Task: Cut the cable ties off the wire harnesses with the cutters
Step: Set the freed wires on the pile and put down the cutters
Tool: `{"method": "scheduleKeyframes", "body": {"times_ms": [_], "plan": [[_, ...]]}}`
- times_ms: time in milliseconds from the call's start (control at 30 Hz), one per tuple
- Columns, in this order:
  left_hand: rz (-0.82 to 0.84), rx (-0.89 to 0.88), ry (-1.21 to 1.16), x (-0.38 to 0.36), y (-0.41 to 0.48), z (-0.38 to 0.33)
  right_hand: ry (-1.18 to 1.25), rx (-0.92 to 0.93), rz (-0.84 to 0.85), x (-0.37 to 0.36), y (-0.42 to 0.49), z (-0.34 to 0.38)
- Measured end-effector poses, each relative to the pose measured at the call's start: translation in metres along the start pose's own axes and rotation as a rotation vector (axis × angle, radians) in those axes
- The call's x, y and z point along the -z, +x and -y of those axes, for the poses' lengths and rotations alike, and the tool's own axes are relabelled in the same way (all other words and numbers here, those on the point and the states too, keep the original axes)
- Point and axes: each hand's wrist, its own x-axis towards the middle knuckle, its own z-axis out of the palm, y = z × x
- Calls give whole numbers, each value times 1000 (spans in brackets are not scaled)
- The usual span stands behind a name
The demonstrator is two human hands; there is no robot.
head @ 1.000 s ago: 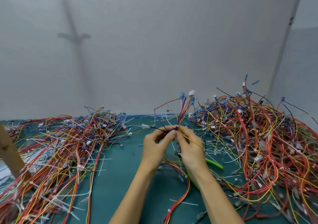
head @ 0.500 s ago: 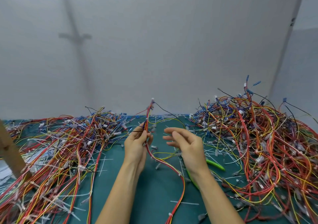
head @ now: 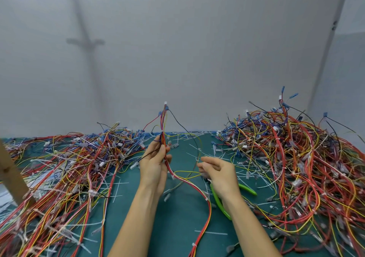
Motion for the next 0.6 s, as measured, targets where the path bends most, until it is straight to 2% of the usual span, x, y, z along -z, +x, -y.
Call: {"method": "scheduleKeyframes", "body": {"times_ms": [200,333,467,600], "plan": [[82,47,5,5,1,0,6,-24,152,-2,-5,3],[227,125,-22,6,-1,-1,-90,-26,164,-9,-7,2],[337,225,-15,7,-3,-1,-95,-48,165,-7,-7,2],[410,244,-15,7,-6,-4,-73,-132,186,-2,-8,2]]}}
